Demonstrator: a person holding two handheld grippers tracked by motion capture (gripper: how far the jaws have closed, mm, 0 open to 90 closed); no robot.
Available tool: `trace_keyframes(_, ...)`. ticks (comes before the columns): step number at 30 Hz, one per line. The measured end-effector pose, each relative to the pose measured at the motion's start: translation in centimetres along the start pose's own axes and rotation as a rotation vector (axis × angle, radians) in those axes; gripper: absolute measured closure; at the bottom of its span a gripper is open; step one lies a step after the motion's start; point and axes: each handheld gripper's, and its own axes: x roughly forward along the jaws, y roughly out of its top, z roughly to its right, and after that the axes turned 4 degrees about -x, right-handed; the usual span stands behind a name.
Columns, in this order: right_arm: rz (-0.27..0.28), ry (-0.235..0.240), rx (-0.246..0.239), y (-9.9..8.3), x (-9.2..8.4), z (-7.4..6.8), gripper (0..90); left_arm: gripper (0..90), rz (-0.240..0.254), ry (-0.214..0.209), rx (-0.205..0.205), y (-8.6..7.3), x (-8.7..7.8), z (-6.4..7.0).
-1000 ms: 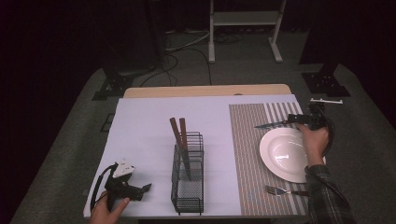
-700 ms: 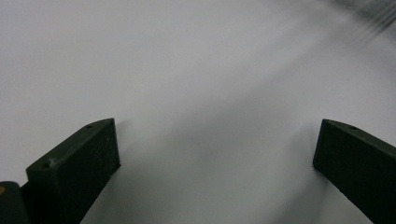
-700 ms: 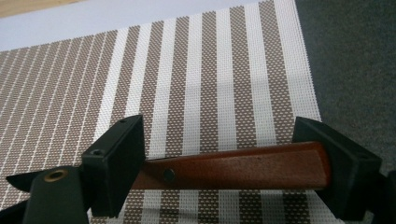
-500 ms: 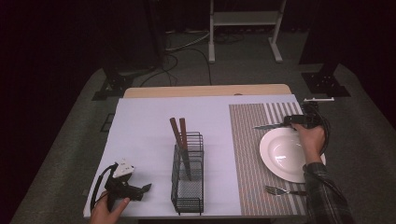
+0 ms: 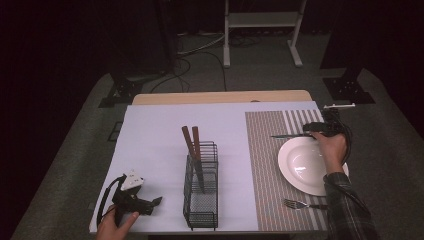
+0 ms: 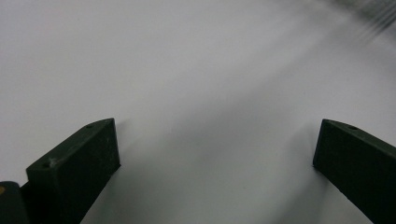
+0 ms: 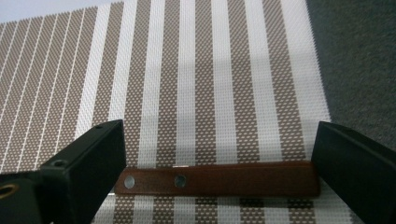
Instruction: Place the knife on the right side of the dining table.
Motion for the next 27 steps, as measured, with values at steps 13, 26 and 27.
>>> trace_keyframes(13,0.099,-0.001,-0.097,-0.3,-1.8,-1.7,2.0,0.0,0.000,-0.002,-0.002,0.0,0.0,0.0)
trace_keyframes(26,0.188,0.063,-0.251,-1.8,-5.3,-5.8,2.0,0.0,0.000,-0.001,-0.002,0.0,0.0,0.0)
trace_keyframes(27,0.190,0.069,-0.264,-2.0,-5.5,-6.2,2.0,0.0,0.000,-0.001,-0.002,0.0,0.0,0.0)
